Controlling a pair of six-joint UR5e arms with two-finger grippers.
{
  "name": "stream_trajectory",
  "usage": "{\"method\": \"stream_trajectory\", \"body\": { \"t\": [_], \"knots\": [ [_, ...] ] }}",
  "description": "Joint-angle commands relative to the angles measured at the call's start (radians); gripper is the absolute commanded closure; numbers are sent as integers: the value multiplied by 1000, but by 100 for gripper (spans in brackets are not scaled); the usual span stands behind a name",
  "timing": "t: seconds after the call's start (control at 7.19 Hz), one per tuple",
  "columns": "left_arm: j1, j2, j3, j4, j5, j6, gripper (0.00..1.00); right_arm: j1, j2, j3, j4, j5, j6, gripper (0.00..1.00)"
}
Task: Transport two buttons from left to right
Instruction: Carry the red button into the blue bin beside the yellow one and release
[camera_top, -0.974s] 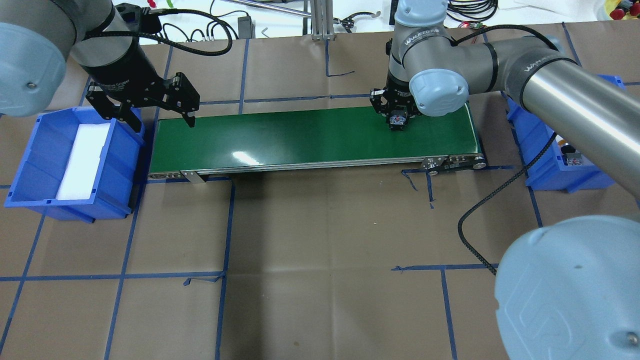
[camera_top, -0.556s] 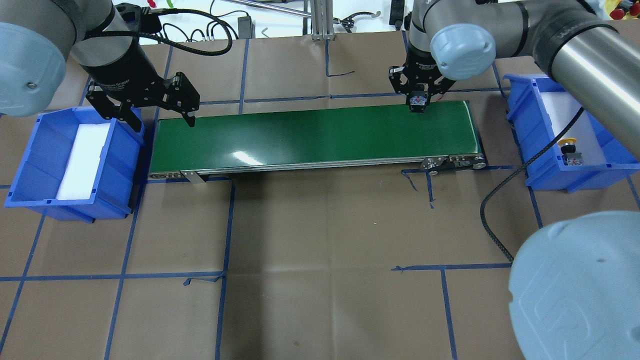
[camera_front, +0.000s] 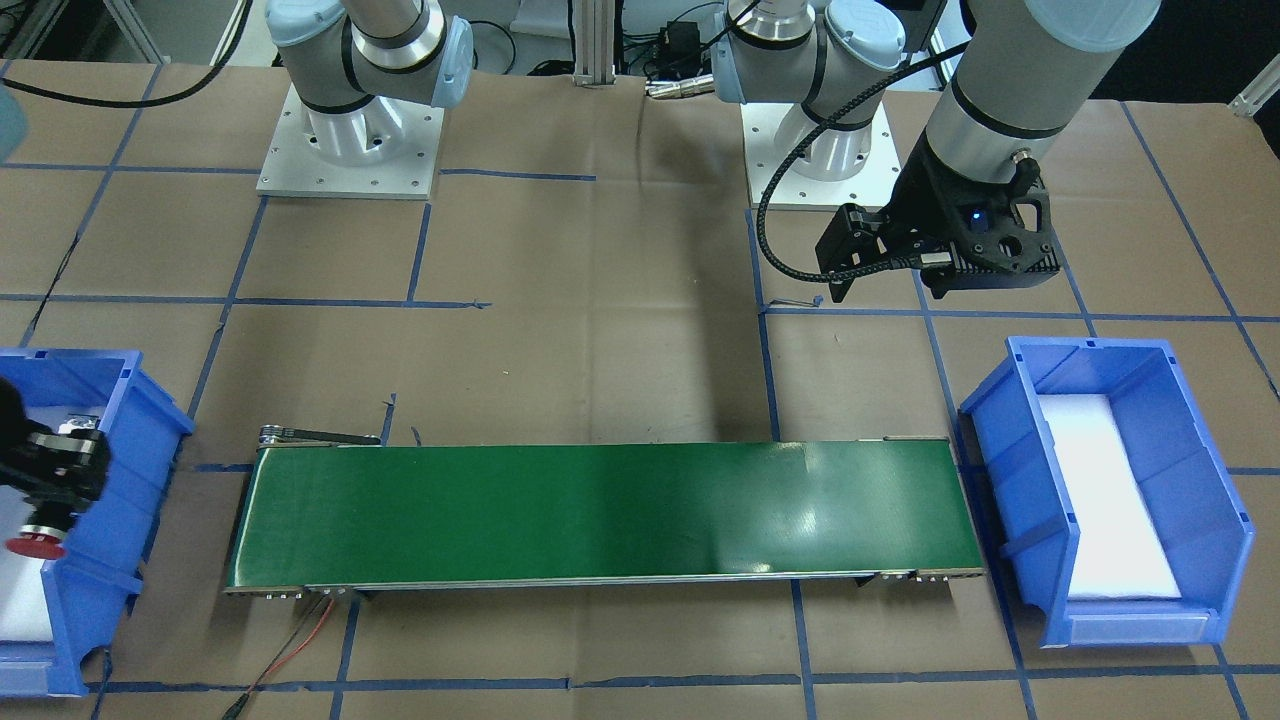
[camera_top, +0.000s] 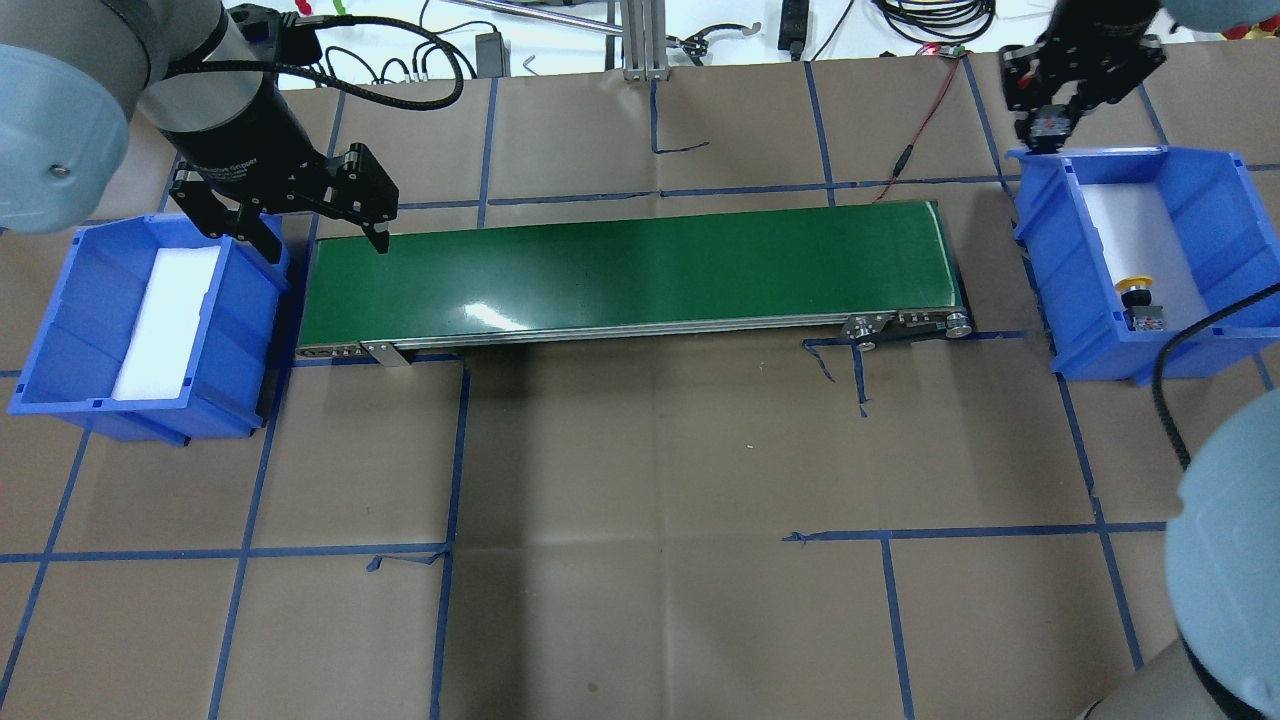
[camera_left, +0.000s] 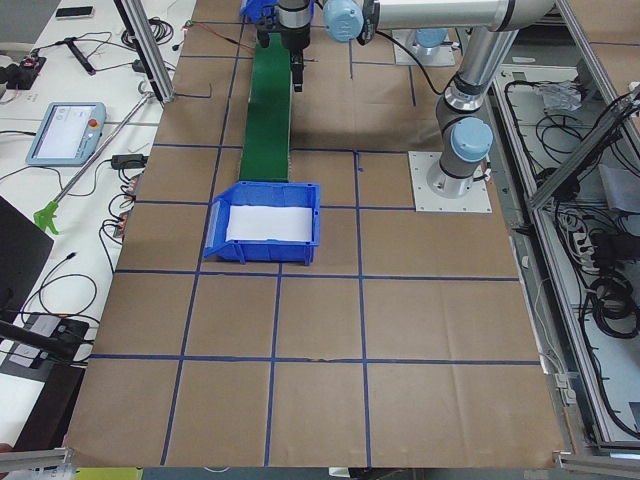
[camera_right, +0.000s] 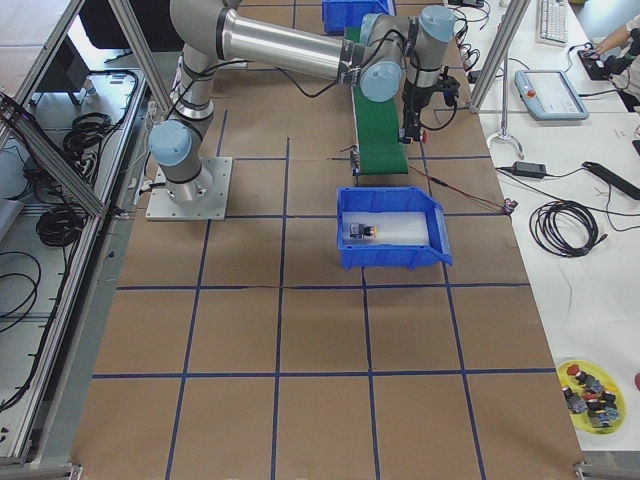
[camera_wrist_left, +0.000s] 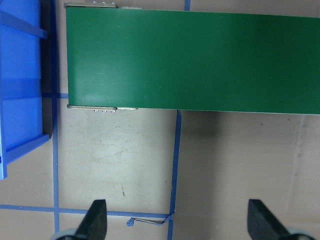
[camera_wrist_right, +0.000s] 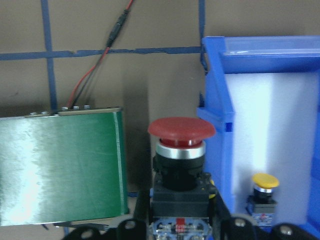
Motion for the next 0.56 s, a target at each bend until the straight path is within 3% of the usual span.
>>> {"method": "stream_trajectory", "body": {
  "t": [0.0,0.42],
  "knots": [
    [0,0,0,0,0,0,0,-167,8,-1,-1,5,-266,97],
    [0,-1,0,0,0,0,0,-212,95,22,-30,12,-360,97]
  ]
}}
